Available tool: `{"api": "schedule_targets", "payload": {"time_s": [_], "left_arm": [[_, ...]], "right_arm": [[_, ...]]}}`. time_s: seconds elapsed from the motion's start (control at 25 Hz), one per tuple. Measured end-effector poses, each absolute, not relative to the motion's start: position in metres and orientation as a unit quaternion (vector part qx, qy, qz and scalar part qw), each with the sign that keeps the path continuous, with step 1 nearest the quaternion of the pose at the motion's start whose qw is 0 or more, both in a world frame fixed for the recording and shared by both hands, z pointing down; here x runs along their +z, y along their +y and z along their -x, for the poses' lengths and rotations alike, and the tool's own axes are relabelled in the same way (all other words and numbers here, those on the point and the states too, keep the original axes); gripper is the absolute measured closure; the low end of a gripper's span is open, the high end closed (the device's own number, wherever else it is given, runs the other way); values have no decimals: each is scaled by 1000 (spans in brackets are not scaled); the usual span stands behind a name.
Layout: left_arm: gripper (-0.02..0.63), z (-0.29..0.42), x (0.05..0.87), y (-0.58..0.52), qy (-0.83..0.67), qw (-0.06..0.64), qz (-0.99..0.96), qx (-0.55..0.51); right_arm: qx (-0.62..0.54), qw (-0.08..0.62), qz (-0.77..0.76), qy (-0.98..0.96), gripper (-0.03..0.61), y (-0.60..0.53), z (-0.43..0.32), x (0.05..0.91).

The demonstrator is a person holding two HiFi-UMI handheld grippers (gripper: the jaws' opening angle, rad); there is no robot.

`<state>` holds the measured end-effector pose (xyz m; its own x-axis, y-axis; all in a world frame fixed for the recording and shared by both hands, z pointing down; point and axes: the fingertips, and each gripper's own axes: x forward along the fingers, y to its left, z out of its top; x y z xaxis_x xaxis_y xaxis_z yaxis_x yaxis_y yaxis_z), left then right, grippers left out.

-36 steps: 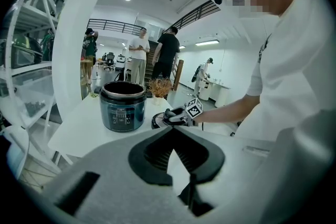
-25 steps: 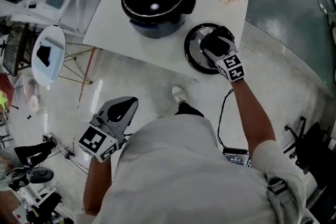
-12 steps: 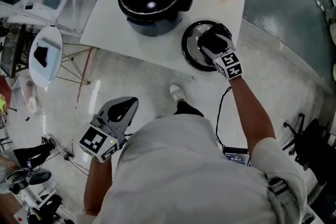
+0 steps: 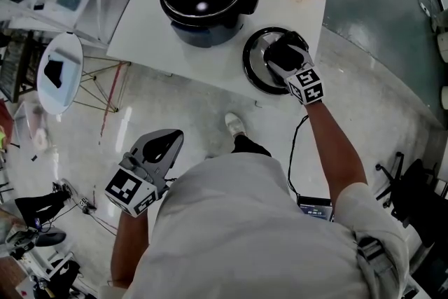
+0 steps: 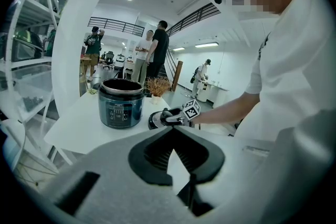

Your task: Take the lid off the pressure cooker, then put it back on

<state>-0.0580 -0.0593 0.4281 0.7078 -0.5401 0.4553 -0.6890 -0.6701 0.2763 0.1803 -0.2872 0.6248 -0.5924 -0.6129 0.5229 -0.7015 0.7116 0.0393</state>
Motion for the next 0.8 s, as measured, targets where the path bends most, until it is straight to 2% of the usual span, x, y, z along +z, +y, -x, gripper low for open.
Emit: {"api": "schedule_targets", "payload": {"time_s": [0.12, 0.8], "left_arm": [[607, 60, 428, -55, -340, 219, -899, 169], [607, 46, 435, -17, -296, 217, -917, 157]], "right_arm": [[83, 253, -373, -889, 237, -283, -179, 617], [59, 231, -408, -882, 241, -225, -198, 565]]}}
